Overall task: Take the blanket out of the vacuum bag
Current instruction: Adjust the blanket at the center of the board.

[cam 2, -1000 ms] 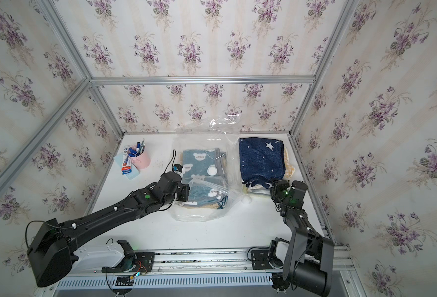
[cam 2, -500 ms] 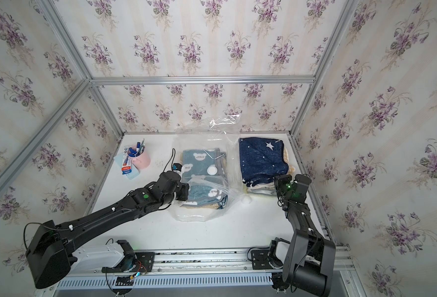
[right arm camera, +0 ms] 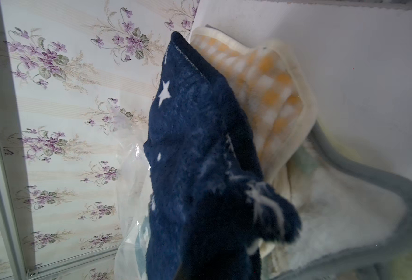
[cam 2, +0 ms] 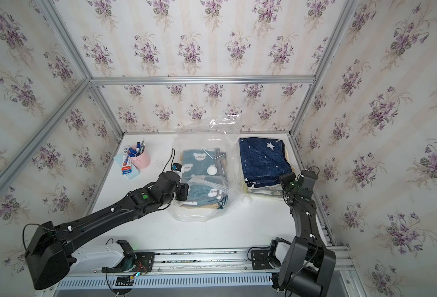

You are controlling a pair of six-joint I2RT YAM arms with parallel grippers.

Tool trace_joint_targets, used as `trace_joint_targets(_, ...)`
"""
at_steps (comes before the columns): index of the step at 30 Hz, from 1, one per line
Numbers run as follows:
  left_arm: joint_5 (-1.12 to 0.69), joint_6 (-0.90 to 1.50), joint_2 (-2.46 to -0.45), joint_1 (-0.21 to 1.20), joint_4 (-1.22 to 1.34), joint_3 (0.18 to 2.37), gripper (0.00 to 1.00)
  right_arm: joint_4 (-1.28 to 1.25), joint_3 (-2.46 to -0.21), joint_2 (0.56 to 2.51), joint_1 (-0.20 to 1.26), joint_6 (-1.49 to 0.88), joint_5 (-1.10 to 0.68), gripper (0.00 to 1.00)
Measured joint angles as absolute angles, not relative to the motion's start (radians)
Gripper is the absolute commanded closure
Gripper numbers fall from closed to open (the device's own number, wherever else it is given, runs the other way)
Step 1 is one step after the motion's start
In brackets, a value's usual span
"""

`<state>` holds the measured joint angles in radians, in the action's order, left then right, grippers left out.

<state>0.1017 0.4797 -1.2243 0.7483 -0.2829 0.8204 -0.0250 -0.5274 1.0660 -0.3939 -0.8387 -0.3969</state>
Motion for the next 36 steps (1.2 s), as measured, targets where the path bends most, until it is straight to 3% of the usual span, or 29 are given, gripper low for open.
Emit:
trace_joint_targets(4,0.101,0.480,-1.223,0.748,-0.284,0.820,1.00,-0.010,-0.496,1.054,-0.430,-0.805,-0.397,0.91)
trace_joint_targets(7,0.100,0.480,-1.223,0.748,-0.284,0.820,1.00,-0.004,-0.456,1.066,-0.486,-0.797,-0.419,0.92)
trace_joint_targets(11,0.094,0.480,-1.214,0.748,-0.287,0.817,1.00,-0.002,-0.426,1.074,-0.553,-0.786,-0.482,0.66)
trace_joint_targets(15,0.093,0.480,-1.209,0.748,-0.290,0.816,1.00,0.034,-0.451,1.073,-0.581,-0.758,-0.523,0.56)
trace_joint_targets(20,0.089,0.481,-1.206,0.748,-0.297,0.816,1.00,0.086,-0.458,0.971,-0.581,-0.741,-0.551,0.54)
trace_joint_targets(28,0.087,0.480,-1.190,0.748,-0.328,0.814,1.00,0.144,-0.471,0.863,-0.566,-0.724,-0.567,0.58)
trace_joint_targets(36,0.086,0.481,-1.185,0.748,-0.352,0.814,1.00,0.182,-0.515,0.873,-0.550,-0.682,-0.514,0.39)
